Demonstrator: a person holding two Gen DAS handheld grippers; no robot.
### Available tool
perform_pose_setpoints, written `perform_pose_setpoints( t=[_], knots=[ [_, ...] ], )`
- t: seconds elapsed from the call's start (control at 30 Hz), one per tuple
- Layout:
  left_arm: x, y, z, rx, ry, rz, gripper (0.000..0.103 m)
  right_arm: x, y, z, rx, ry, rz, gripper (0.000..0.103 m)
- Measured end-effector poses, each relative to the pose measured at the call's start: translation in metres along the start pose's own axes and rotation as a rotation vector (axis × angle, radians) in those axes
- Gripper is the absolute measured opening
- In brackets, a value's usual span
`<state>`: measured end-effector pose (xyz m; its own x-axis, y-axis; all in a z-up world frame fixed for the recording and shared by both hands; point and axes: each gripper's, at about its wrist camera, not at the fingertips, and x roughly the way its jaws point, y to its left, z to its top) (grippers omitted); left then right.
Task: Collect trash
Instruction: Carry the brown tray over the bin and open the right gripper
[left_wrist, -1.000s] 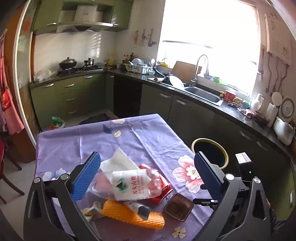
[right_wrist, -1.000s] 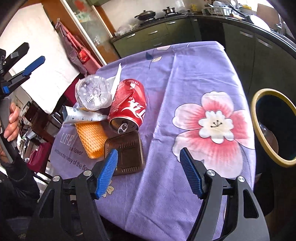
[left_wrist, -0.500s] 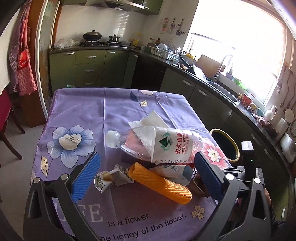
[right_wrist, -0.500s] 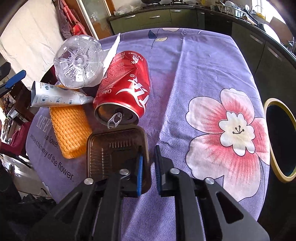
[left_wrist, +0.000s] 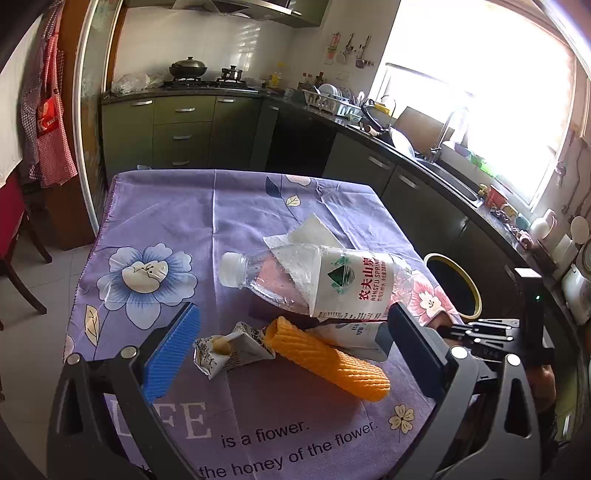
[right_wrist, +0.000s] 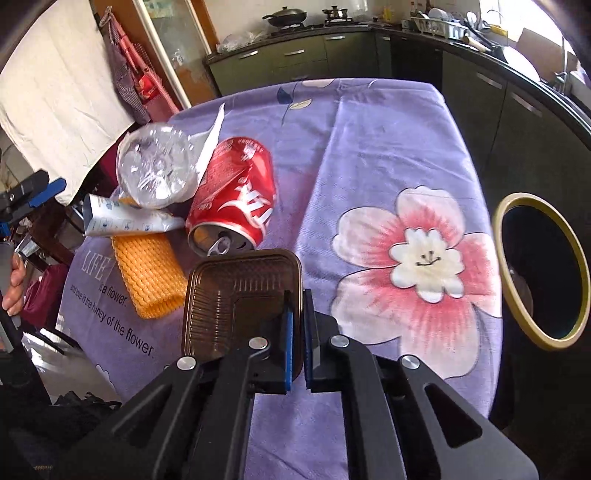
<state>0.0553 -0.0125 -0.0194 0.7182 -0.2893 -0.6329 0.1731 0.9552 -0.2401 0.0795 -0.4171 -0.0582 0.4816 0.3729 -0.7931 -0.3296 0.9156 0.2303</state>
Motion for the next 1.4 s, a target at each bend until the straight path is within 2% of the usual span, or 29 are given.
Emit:
perform_pose_setpoints(
  t=[0.17, 0.27, 0.5, 0.67, 0.7, 0.73, 0.77, 0.8, 0.93, 1.1, 1.4],
  knots=[
    [0.000, -0.001, 0.002, 0.006, 0.005, 0.001, 0.096, -0.038, -0.071, 0.015, 0.137, -0.092, -0.136, 0.005],
    [-0.001, -0.004, 0.003, 0.011, 0.003, 0.003, 0.096, -0.047, -0.128, 0.026, 0.235, -0.108, -0.254, 0.005],
    [0.002, -0.006, 0.004, 0.012, 0.012, 0.013, 0.096, -0.018, -0.247, 0.036, 0.434, -0.028, -0.408, 0.005],
    [0.002, -0.009, 0.007, 0.021, 0.012, 0.021, 0.096, 0.007, -0.296, 0.034, 0.515, 0.017, -0.445, 0.006],
    [0.002, -0.009, 0.008, 0.022, 0.012, 0.021, 0.096, 0.009, -0.302, 0.035, 0.519, 0.011, -0.462, 0.009],
    [0.003, -0.009, 0.008, 0.023, 0.012, 0.020, 0.096, 0.011, -0.306, 0.035, 0.518, 0.018, -0.485, 0.024],
    [0.003, -0.010, 0.009, 0.025, 0.014, 0.020, 0.096, 0.011, -0.307, 0.035, 0.519, 0.016, -0.501, 0.043],
    [0.004, -0.010, 0.009, 0.027, 0.015, 0.019, 0.096, 0.008, -0.306, 0.035, 0.515, 0.003, -0.509, 0.048],
    [0.005, -0.012, 0.009, 0.033, 0.020, 0.011, 0.096, -0.010, -0.286, 0.034, 0.482, -0.047, -0.492, 0.048],
    [0.005, -0.013, 0.006, 0.039, 0.034, 0.000, 0.096, -0.039, -0.236, 0.021, 0.418, -0.125, -0.438, 0.048],
    [0.006, -0.038, -0.016, 0.167, 0.053, -0.045, 0.096, -0.043, -0.162, 0.006, 0.343, -0.161, -0.342, 0.048]
  ],
)
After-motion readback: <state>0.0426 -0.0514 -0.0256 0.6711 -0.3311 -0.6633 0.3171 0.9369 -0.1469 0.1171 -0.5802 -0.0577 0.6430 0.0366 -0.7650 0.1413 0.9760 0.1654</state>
